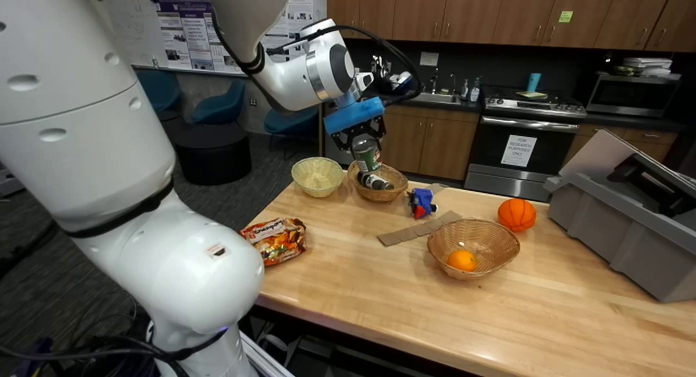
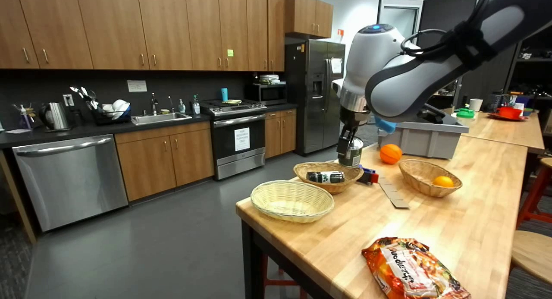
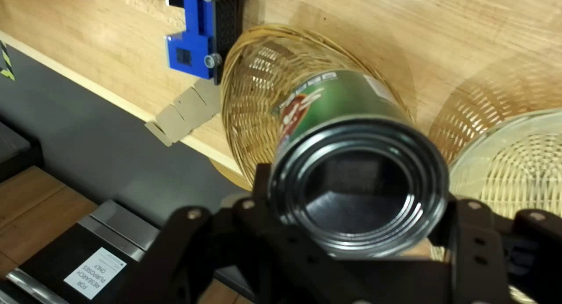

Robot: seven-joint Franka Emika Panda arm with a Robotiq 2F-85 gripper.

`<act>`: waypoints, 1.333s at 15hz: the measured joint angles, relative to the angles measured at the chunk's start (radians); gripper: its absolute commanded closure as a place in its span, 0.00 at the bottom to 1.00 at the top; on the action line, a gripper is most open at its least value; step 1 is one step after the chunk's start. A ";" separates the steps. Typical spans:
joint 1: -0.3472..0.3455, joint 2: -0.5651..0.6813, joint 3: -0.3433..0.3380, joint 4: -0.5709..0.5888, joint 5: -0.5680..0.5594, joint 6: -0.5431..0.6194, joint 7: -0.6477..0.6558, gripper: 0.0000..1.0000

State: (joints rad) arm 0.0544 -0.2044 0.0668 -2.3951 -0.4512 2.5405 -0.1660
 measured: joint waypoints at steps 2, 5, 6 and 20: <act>0.016 0.001 0.010 0.000 0.020 0.011 -0.030 0.50; 0.045 0.001 0.024 -0.001 0.047 0.017 -0.084 0.50; 0.053 0.001 0.030 -0.001 0.052 0.018 -0.100 0.50; 0.183 0.018 0.125 -0.019 0.068 0.029 -0.272 0.50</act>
State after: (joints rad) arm 0.2377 -0.1863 0.1918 -2.4146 -0.3830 2.5698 -0.4383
